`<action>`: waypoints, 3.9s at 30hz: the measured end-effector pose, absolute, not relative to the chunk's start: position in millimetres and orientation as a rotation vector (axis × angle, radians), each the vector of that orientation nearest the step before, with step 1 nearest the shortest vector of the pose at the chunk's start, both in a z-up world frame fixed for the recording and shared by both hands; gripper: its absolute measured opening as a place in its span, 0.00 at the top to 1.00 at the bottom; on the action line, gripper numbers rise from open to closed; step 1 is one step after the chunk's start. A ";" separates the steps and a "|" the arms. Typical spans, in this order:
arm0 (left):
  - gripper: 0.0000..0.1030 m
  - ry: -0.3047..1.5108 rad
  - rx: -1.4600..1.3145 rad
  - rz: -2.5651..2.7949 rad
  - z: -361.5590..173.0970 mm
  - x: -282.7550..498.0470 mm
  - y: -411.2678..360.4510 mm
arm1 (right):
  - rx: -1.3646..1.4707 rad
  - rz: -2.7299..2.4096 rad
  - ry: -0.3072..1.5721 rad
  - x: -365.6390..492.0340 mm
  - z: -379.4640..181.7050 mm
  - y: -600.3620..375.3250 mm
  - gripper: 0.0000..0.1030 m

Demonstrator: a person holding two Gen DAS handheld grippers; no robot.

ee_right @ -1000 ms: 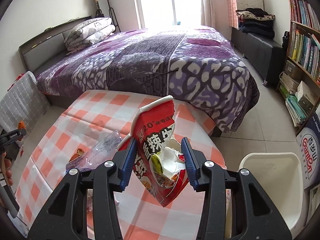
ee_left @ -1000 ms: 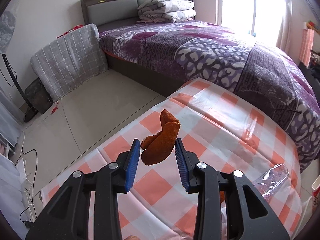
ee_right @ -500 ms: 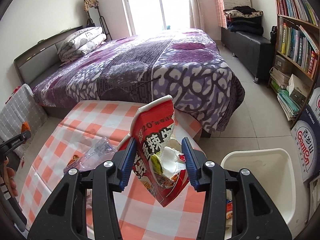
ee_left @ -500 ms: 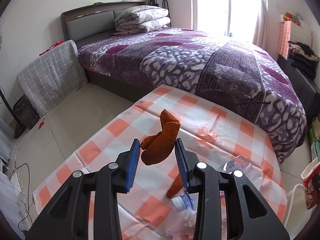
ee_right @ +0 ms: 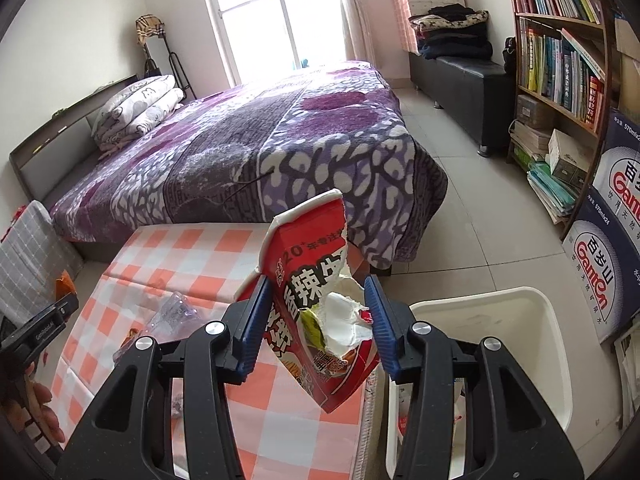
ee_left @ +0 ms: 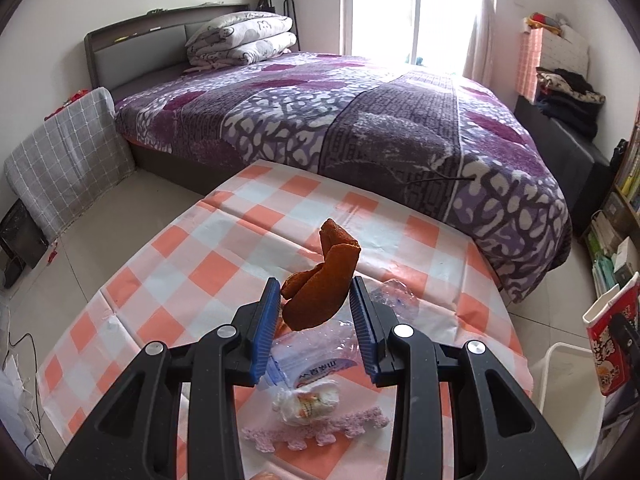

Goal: Collect trash
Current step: 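Lift the snack bag and orange peel and carry both tools toward the white bin, then open both tools over the bin, dropping the snack bag and orange peel, then grasp the clear water bottle with the left tool and lift it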

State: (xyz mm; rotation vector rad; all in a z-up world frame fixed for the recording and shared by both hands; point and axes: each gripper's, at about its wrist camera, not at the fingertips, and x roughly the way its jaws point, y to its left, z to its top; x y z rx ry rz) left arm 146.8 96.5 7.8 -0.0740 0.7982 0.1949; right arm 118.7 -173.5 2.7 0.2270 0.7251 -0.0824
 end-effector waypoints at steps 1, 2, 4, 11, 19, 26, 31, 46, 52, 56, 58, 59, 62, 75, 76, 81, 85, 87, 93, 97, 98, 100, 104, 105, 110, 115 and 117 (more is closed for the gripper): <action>0.65 0.796 -0.072 0.189 8.5 146.5 92.7 | 0.229 -0.085 0.725 118.4 2.7 -175.0 0.56; 0.65 0.794 -0.070 0.182 9.4 146.2 89.1 | 0.232 -0.090 0.725 117.9 2.6 -177.6 0.56; 0.65 0.793 -0.068 0.171 10.8 145.5 83.1 | 0.236 -0.098 0.724 116.8 2.6 -181.2 0.56; 0.65 0.798 -0.046 0.139 9.8 143.0 61.4 | 0.254 -0.127 0.727 112.3 3.5 -195.4 0.55; 0.65 0.801 -0.007 0.094 9.2 136.8 30.8 | 0.286 -0.174 0.725 104.3 5.4 -218.7 0.55; 0.65 0.810 0.029 0.044 3.6 130.5 -0.6 | 0.314 -0.211 0.722 96.9 6.0 -240.8 0.55; 0.65 0.818 0.049 0.002 0.7 125.6 -23.7 | 0.341 -0.246 0.728 92.0 5.2 -259.8 0.55; 0.64 0.861 0.107 -0.200 -12.3 105.3 -114.8 | 0.382 -0.445 0.706 60.9 6.1 -322.4 0.30; 0.64 0.879 0.141 -0.275 -21.8 91.3 -149.9 | 0.441 -0.492 0.703 49.9 5.8 -351.0 0.24; 0.63 0.916 0.138 -0.336 -31.5 83.2 -169.8 | 0.501 -0.518 0.687 42.0 5.8 -368.7 0.20; 0.63 0.928 0.136 -0.367 -35.8 79.6 -179.4 | 0.525 -0.526 0.681 39.2 5.8 -375.2 0.20; 0.63 0.937 0.129 -0.388 -37.8 78.0 -184.0 | 0.536 -0.530 0.677 38.0 6.1 -378.4 0.20; 0.63 0.974 0.094 -0.450 -42.3 74.9 -194.7 | 0.569 -0.540 0.666 33.8 6.3 -385.8 0.19; 0.30 1.034 0.195 -0.473 -50.1 88.3 -189.7 | 0.602 -0.548 0.672 36.1 3.2 -384.8 0.10; 0.29 1.034 0.225 -0.455 -51.0 90.9 -185.2 | 0.600 -0.545 0.677 37.8 2.9 -382.5 0.08; 0.24 1.015 0.369 -0.373 -56.5 105.6 -157.2 | 0.566 -0.507 0.725 51.7 -1.9 -363.7 0.07; 0.23 1.021 0.482 -0.279 -64.3 124.2 -124.9 | 0.510 -0.457 0.776 67.0 -7.1 -338.7 0.07; 0.23 1.023 0.525 -0.218 -66.9 135.8 -105.0 | 0.482 -0.440 0.791 74.1 -7.5 -325.2 0.07; 0.20 1.094 0.561 -0.092 -79.1 175.1 -37.2 | 0.402 -0.364 0.848 96.5 -15.7 -281.8 0.07; 0.20 1.113 0.602 -0.006 -98.6 194.3 1.5 | 0.332 -0.308 0.887 108.3 -22.6 -249.8 0.07; 0.20 1.121 0.596 0.007 -101.9 198.9 10.6 | 0.306 -0.286 0.898 112.3 -25.1 -238.7 0.07; 0.20 1.146 0.560 0.019 -107.7 209.8 30.9 | 0.279 -0.254 0.912 116.8 -28.4 -223.6 0.07; 0.35 1.194 0.447 0.011 -115.2 225.5 66.6 | 0.241 -0.143 0.961 128.3 -39.3 -190.9 0.07; 0.40 1.206 0.418 0.021 -116.9 229.1 76.4 | 0.225 -0.107 0.977 131.4 -42.6 -180.4 0.07; 0.46 1.213 0.238 -0.001 -109.0 233.0 112.4 | 0.138 0.050 1.022 140.3 -55.0 -131.1 0.07; 0.50 1.161 0.083 -0.004 -77.7 222.9 142.1 | -0.037 0.261 1.049 135.9 -68.2 -64.2 0.07; 0.52 1.125 0.035 -0.004 -61.4 215.1 152.5 | -0.135 0.356 1.039 127.6 -73.0 -34.4 0.07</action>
